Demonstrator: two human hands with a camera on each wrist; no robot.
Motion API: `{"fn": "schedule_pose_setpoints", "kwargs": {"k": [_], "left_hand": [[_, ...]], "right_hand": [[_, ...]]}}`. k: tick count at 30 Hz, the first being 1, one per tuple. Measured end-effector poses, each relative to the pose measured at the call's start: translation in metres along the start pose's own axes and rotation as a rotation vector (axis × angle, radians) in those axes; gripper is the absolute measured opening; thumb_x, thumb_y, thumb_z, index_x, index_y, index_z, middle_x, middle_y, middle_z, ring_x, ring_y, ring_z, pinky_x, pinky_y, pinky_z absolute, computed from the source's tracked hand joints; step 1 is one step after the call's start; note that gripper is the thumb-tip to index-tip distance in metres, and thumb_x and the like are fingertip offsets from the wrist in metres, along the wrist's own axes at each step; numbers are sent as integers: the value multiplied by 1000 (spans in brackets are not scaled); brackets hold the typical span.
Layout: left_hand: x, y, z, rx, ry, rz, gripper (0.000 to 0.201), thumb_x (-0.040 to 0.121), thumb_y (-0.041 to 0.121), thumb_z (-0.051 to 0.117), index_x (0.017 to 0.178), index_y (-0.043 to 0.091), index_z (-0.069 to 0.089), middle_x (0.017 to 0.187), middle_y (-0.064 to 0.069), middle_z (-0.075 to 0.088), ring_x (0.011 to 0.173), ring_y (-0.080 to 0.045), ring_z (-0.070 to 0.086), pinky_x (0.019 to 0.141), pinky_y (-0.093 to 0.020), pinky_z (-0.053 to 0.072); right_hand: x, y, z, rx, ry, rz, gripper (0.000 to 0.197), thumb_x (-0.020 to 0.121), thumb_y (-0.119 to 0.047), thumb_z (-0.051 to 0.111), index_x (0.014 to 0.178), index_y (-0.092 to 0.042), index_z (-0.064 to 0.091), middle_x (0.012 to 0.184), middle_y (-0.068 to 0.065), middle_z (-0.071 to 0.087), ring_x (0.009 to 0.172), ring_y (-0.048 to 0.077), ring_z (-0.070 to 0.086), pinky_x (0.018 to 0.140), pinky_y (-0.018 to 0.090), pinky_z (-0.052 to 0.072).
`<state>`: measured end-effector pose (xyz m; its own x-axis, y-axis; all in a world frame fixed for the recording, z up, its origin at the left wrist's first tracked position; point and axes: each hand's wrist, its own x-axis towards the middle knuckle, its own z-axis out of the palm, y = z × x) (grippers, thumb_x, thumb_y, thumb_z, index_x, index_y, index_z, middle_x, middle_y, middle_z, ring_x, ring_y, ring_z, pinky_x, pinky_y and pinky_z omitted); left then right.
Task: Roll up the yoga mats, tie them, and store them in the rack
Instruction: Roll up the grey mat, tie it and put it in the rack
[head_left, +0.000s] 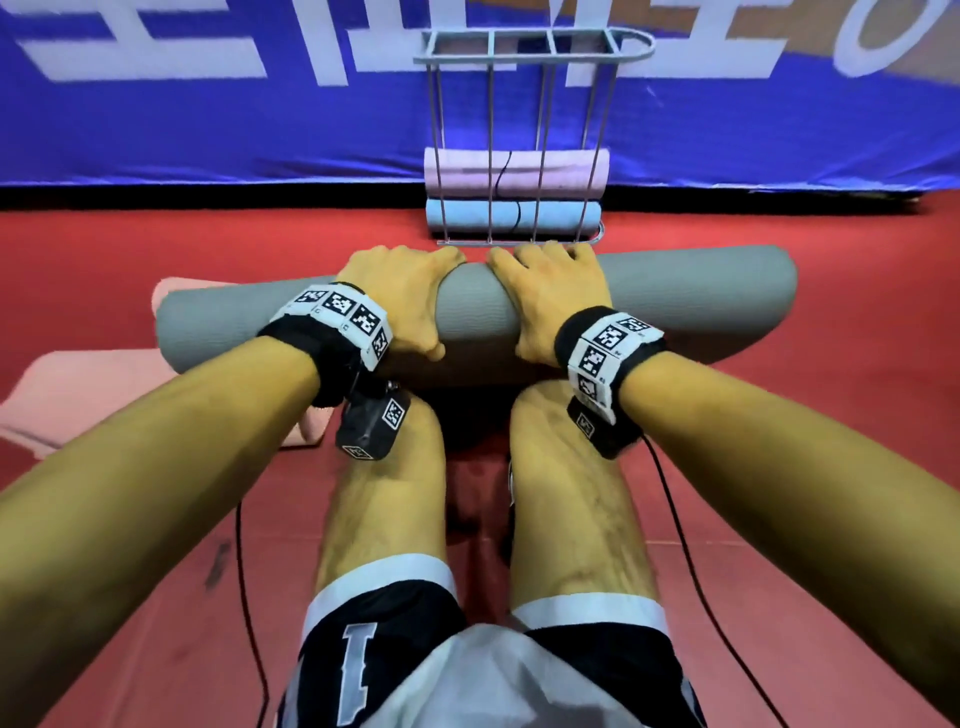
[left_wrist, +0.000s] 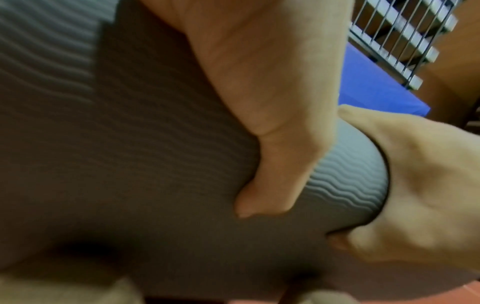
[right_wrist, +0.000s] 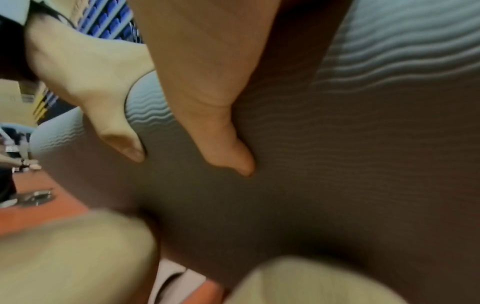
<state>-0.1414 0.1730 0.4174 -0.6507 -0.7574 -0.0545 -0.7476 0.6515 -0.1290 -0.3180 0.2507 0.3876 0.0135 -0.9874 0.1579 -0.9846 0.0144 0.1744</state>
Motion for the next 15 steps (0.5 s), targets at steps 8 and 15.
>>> {"fn": "schedule_pose_setpoints", "kwargs": {"k": [8,15], "left_hand": [[-37,11,-61,-56,-43,-12,94,42,61,85,126,45,46,95,6,65,82,-27,62,72,-37,51],[-80,36,-6,-210,-258,36,97,26,70,78,115,49,43,96,11,67,83,-24,66,78,-41,57]], "right_hand": [[-26,10,-90,45,-134,-31,84,48,-41,88,121,-34,47,107,-5,62,101,27,62,77,36,38],[-78,-7,-68,115,-457,-84,81,48,-42,90,116,-36,46,91,-7,61,84,26,63,71,35,51]]}}
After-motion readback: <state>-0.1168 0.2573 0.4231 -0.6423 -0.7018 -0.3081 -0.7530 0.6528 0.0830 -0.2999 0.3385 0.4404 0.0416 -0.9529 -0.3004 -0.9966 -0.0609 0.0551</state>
